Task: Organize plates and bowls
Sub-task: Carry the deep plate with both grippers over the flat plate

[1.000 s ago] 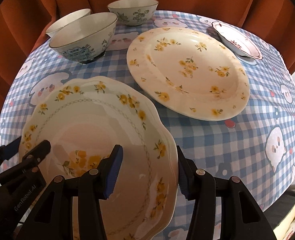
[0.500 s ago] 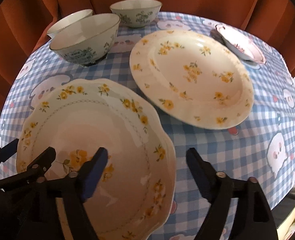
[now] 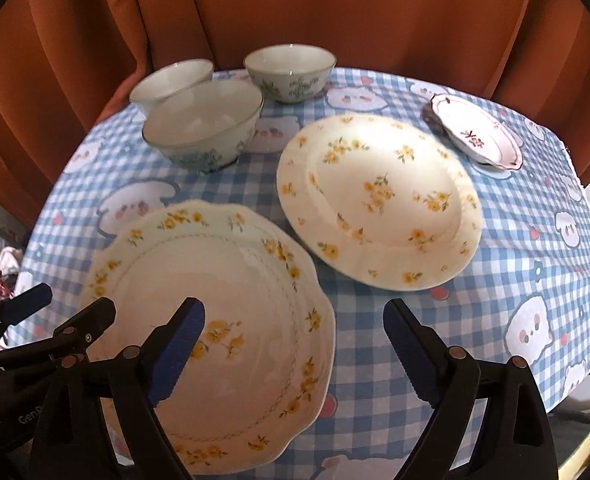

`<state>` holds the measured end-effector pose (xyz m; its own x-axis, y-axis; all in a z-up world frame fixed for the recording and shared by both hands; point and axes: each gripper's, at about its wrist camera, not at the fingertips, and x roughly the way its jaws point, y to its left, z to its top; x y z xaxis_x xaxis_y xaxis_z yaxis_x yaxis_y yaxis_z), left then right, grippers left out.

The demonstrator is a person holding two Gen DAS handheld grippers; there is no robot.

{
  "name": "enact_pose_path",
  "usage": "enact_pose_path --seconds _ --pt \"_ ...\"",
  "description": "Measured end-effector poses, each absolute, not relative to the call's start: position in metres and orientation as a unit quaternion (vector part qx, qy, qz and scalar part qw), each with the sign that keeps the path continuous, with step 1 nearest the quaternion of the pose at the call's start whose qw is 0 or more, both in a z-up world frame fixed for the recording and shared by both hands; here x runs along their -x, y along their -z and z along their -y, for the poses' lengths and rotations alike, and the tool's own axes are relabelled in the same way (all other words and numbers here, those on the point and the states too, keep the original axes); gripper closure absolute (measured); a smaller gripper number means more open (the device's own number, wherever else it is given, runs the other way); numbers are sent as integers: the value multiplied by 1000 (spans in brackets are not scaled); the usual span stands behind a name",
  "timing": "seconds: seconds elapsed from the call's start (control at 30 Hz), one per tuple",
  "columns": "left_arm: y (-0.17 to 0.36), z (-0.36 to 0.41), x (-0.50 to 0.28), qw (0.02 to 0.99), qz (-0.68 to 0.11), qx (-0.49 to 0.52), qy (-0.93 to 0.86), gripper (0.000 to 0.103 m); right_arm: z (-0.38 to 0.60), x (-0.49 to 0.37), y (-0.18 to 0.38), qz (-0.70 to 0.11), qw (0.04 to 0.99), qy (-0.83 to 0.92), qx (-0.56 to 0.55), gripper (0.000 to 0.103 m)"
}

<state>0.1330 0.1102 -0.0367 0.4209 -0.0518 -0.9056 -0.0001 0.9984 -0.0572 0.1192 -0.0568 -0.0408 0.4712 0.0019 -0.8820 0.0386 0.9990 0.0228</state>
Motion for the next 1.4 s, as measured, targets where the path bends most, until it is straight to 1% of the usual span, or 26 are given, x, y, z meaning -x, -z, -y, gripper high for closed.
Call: enact_pose_path --seconds 0.3,0.47,0.53,0.77,0.87,1.03,1.2,1.3,1.37,1.4 --pt "23 -72 -145 851 -523 30 14 20 92 -123 23 -504 863 32 -24 10" --pt "23 -40 -163 856 -517 26 11 26 124 -135 23 -495 867 16 -49 11" --pt "21 -26 -171 857 -514 23 4 28 135 -144 25 -494 868 7 -41 11" --pt "25 20 -206 863 -505 10 -17 28 168 -175 22 -465 885 11 5 10" --pt "31 36 -222 861 -507 13 -23 29 185 -193 29 -476 880 12 2 10" --pt "44 55 -246 859 -510 11 -36 30 218 -222 48 -510 858 3 -63 10" --pt "66 65 -263 849 -526 10 -45 33 228 -244 68 -514 856 0 -54 11" --pt "80 69 -271 842 -538 6 -46 34 230 -252 79 -516 855 -3 -49 15" --pt "88 71 -276 836 -547 7 -45 40 231 -258 88 -523 851 -6 -48 19" --pt "91 73 -277 834 -550 9 -42 42 230 -261 92 -530 847 -8 -49 22"
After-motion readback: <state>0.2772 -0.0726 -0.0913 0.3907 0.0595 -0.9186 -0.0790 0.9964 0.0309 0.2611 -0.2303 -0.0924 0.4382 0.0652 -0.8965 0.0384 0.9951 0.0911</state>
